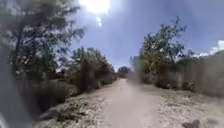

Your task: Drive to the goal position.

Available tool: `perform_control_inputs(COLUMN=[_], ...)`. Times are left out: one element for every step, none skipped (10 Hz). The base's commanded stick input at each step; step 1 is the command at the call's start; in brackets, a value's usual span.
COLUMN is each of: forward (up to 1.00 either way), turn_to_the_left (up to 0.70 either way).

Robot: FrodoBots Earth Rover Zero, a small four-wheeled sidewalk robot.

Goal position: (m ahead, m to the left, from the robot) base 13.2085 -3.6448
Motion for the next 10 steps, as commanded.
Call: perform_control_inputs(forward=[0.44,0.44,0.44,0.44,0.44,0.44,0.44,0.44,0.44,0.44], turn_to_the_left=[0.02,0.02,0.02,0.00,-0.06,-0.20,-0.27,-0.16,-0.02,0.02])
